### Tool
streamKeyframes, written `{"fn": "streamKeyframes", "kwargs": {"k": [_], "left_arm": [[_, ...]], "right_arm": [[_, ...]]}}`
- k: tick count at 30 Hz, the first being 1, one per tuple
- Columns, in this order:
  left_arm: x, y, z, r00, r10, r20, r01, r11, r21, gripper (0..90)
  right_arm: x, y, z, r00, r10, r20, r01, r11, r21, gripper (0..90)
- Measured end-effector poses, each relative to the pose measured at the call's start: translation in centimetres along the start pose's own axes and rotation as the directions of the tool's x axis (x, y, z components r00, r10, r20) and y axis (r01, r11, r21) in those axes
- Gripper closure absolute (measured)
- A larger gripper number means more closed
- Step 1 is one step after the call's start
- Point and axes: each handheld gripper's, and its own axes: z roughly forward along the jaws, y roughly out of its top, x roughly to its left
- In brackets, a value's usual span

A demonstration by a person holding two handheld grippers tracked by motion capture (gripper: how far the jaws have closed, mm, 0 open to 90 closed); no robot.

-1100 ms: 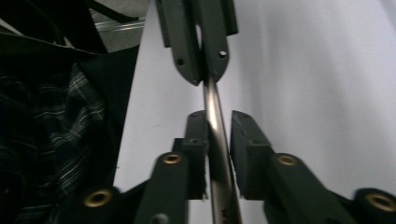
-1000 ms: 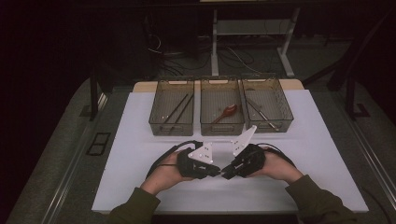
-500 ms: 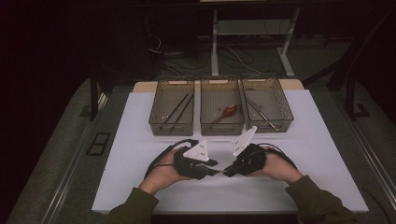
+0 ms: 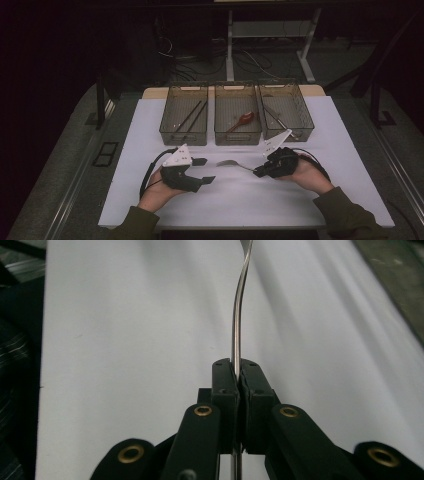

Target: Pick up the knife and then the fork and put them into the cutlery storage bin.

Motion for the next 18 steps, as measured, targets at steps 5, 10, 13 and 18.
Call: {"fn": "streamKeyframes", "kwargs": {"k": [5, 10, 13, 18], "left_arm": [[0.1, -1.8, -0.2, 0.9953, -0.073, -0.063, 0.073, 0.9973, -0.003, 22.2], [0.0, -2.9, -0.7, 0.9898, -0.084, -0.115, 0.083, 0.9965, -0.015, 13.1], [0.0, -3.4, -0.8, 0.9860, -0.097, -0.135, 0.096, 0.9953, -0.017, 7.8], [-0.2, -3.9, -0.4, 0.9858, -0.109, -0.128, 0.111, 0.9938, 0.004, 0.0]], "right_arm": [[-0.7, -0.5, -0.9, 0.9962, 0.060, 0.063, -0.059, 0.998, -0.025, 85.7], [-1.3, -0.6, -1.9, 0.9858, 0.143, 0.089, -0.136, 0.988, -0.075, 85.6], [-1.8, -0.7, -2.4, 0.9803, 0.166, 0.107, -0.157, 0.983, -0.094, 85.6], [-2.7, -0.7, -3.6, 0.9719, 0.189, 0.141, -0.172, 0.977, -0.127, 85.6]]}}
